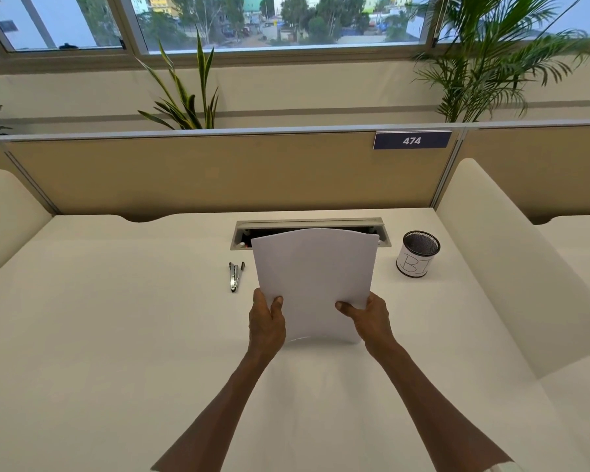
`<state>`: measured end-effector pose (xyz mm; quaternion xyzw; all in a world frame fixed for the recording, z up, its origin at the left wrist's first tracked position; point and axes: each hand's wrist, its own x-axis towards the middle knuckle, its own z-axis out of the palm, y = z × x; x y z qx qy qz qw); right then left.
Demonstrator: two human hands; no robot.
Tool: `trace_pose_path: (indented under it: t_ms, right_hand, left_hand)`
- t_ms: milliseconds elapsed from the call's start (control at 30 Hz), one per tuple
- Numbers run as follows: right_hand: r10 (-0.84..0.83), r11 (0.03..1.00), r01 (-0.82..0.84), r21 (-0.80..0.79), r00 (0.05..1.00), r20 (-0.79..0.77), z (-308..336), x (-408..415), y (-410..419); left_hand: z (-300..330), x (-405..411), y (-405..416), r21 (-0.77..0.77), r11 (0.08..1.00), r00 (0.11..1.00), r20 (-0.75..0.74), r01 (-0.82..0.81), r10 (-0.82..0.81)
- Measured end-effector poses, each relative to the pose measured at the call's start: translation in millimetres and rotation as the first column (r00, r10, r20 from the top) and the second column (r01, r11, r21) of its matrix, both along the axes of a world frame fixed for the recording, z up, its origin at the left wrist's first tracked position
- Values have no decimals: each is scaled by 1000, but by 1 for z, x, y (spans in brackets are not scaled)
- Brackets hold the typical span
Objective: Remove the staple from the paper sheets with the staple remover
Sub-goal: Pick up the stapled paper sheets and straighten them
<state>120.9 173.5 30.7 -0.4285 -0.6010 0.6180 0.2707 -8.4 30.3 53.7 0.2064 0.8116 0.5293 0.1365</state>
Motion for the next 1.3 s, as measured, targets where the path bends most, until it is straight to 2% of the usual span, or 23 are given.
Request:
trace_pose_path:
  t_ms: [200, 500, 800, 867, 933, 1000, 1100, 1167, 1233, 1300]
  right_hand:
    - [86, 983, -87, 163, 996, 16, 23, -5, 3]
    - [104, 976, -103, 191, 995, 2, 49, -40, -3]
    - [141, 970, -148, 192, 989, 48, 38, -79, -36]
    - [156, 967, -167, 190, 985, 70, 34, -87, -43]
    - [171, 964, -186, 188, 981, 94, 29, -95, -49]
    - [183, 962, -201, 183, 977, 110, 23, -104, -54]
    - [199, 958, -220, 187, 972, 125, 15, -117, -60]
    - [202, 954, -225, 199, 971, 130, 13, -126, -64]
    - [207, 949, -234, 212, 968, 145, 11, -136, -66]
    - [215, 939, -249, 237, 963, 160, 11, -144, -67]
  left_hand:
    - [7, -8, -3, -37, 999, 999, 21, -26, 27]
    - [6, -23, -38, -133, 990, 988, 147, -36, 56]
    - [-14, -54, -90, -91, 995, 926, 373, -29, 61]
    - [-8, -64, -96, -60, 990, 911, 388, -128, 141]
    - [5, -76, -99, -79, 961, 934, 224, -266, 277]
    - [20, -90, -99, -30, 956, 956, -17, -292, 292]
    - [41, -116, -84, 86, 984, 963, -212, -153, 169]
    - [52, -133, -69, 86, 996, 951, -306, -13, 39]
    - [57, -148, -54, 53, 993, 935, -346, 103, -78]
    - [58, -162, -43, 17, 984, 934, -319, 176, -161]
